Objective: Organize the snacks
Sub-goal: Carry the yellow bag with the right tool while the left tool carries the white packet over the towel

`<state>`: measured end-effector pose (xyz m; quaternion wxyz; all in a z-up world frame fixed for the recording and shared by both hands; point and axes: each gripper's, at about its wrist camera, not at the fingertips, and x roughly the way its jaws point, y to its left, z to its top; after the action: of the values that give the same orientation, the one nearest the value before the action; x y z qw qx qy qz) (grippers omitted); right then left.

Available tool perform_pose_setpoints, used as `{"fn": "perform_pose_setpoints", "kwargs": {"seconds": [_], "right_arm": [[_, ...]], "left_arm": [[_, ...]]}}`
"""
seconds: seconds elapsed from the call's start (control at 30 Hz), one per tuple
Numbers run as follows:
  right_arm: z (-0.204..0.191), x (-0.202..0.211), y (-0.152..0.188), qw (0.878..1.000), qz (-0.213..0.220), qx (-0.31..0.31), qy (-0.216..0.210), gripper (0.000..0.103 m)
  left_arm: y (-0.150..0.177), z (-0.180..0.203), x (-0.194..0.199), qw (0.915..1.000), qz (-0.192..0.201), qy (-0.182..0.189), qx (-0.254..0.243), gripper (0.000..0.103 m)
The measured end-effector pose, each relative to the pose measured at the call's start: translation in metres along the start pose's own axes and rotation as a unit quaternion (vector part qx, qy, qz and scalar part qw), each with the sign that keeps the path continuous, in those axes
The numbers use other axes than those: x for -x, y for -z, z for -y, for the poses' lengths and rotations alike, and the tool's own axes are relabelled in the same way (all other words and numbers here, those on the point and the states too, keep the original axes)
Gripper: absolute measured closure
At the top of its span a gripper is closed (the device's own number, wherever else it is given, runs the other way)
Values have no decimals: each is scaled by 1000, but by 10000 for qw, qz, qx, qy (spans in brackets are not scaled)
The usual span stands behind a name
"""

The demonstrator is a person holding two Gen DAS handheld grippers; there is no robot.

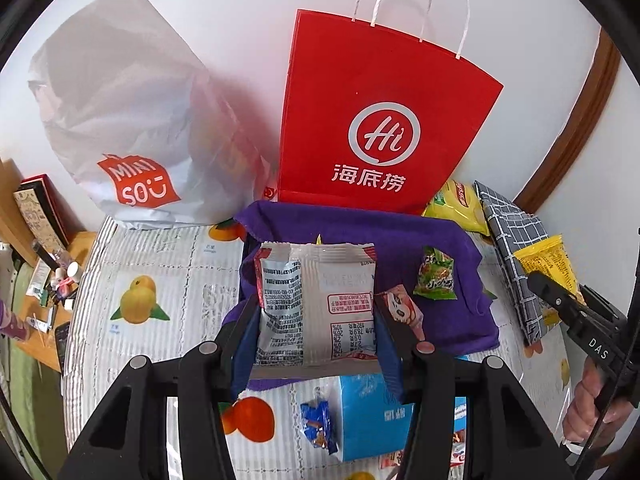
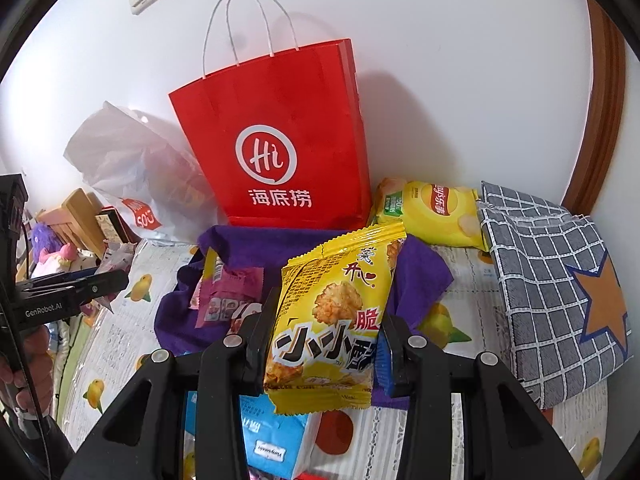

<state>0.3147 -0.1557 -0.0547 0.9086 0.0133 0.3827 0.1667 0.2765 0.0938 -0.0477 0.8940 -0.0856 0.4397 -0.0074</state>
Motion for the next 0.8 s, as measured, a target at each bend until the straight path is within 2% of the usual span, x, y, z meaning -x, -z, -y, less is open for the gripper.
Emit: {"fn": "perform_pose_setpoints", "kwargs": {"seconds": [0.37,0.8], "right_arm": [[10,-27,0,9998,-199,-62,35,63],[14,-94,27,9961,-884,7,11,63]], "left_arm": [[-5,-24,-29,9995,-157,-147,235,53],[7,-40,-97,9952,-841,-312,379,53]]}}
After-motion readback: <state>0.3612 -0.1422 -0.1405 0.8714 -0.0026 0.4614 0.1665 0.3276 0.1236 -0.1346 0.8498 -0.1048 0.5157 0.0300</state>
